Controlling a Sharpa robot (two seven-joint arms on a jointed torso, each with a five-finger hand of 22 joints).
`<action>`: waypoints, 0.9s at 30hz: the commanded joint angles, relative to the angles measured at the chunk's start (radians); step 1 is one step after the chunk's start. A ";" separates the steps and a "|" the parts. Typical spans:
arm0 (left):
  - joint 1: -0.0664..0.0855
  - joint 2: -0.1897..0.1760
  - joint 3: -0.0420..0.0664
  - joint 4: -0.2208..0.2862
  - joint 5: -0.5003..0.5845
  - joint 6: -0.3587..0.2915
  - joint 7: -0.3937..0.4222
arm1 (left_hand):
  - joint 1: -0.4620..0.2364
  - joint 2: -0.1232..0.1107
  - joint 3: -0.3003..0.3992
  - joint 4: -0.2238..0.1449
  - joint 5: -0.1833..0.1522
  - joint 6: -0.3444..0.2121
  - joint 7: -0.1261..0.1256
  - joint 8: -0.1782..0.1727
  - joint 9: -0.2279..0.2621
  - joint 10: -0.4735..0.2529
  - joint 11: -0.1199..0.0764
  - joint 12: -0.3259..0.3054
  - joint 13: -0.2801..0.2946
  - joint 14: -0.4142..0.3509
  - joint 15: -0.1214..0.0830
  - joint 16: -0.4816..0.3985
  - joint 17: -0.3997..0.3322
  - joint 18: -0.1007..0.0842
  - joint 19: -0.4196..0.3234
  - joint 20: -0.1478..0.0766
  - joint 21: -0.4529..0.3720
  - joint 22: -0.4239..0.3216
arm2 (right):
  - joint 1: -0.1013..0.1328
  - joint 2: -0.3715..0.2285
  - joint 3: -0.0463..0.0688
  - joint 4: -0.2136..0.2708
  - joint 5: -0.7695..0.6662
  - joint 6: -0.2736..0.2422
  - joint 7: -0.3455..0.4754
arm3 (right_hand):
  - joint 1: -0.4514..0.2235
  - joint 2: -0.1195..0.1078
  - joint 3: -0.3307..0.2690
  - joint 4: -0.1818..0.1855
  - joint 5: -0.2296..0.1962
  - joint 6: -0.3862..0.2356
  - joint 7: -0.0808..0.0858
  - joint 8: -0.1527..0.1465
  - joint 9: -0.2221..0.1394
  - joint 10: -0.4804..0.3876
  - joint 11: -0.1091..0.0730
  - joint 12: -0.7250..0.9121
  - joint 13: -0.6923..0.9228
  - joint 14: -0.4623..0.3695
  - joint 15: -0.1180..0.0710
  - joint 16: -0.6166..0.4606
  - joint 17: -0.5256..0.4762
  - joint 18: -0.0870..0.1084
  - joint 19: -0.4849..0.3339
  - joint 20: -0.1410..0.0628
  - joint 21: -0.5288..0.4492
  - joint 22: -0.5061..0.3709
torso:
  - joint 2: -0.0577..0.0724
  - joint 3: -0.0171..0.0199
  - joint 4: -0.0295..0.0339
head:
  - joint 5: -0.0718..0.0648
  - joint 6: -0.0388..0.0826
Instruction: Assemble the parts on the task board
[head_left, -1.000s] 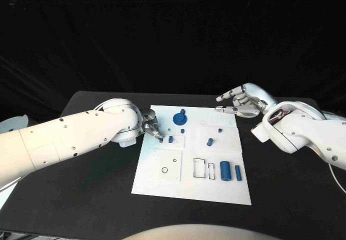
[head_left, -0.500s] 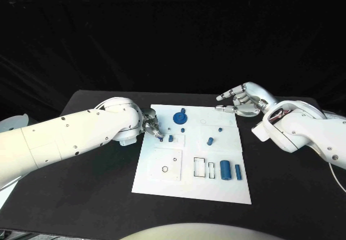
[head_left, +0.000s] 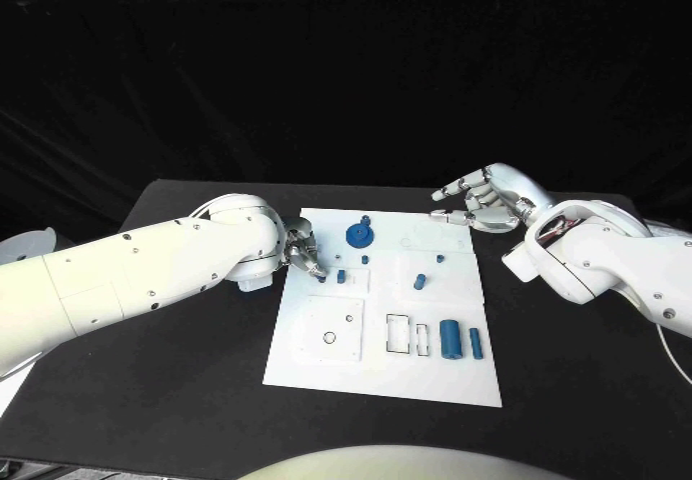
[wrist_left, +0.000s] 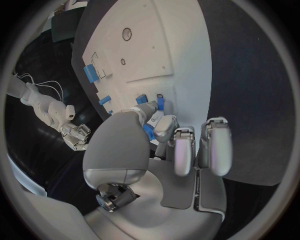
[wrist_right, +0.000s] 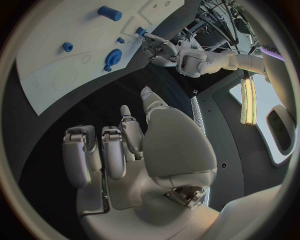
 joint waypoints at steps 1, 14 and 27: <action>-0.004 0.000 -0.004 0.001 -0.009 0.044 -0.006 | 0.005 -0.008 0.115 -0.108 0.010 0.018 -0.015 0.003 0.000 0.007 -0.004 -0.003 -0.002 0.105 -0.003 0.003 0.264 -0.008 0.050 -0.004 0.007 0.136 | -0.001 0.000 0.000 0.001 -0.003 0.012 0.002 | 0.000 0.006 -0.007 0.001 0.005 0.005 -0.002 0.000 0.001 -0.005 -0.004 -0.001 0.067 0.098 0.001 -0.004 0.231 -0.005 0.069 0.004 -0.007 0.193 | 0.000 0.0004 -0.0002 | 0.000 -0.002; -0.006 -0.002 -0.004 0.006 -0.009 0.052 -0.010 | -0.006 -0.019 0.129 -0.117 0.044 0.027 -0.016 0.001 -0.002 0.010 -0.005 -0.010 -0.009 0.105 -0.004 0.003 0.264 -0.009 0.052 -0.004 0.009 0.140 | -0.001 0.001 0.000 0.001 -0.003 0.011 0.003 | 0.001 0.007 -0.009 0.001 0.006 0.006 -0.002 0.000 0.001 -0.005 -0.004 0.000 0.068 0.098 0.001 -0.004 0.232 -0.005 0.069 0.004 -0.007 0.192 | 0.000 -0.0003 0.0001 | 0.002 -0.002; -0.006 0.012 -0.006 -0.009 -0.007 0.072 -0.014 | -0.007 -0.019 0.129 -0.117 0.046 0.027 -0.016 0.001 -0.002 0.011 -0.005 -0.009 -0.009 0.105 -0.004 0.003 0.264 -0.009 0.052 -0.004 0.010 0.141 | -0.001 0.002 0.000 0.001 -0.004 0.009 0.004 | 0.001 0.007 -0.009 0.001 0.006 0.006 -0.002 0.000 0.001 -0.005 -0.004 0.000 0.068 0.098 0.001 -0.004 0.232 -0.005 0.069 0.004 -0.007 0.192 | 0.000 0.0000 -0.0004 | 0.005 -0.004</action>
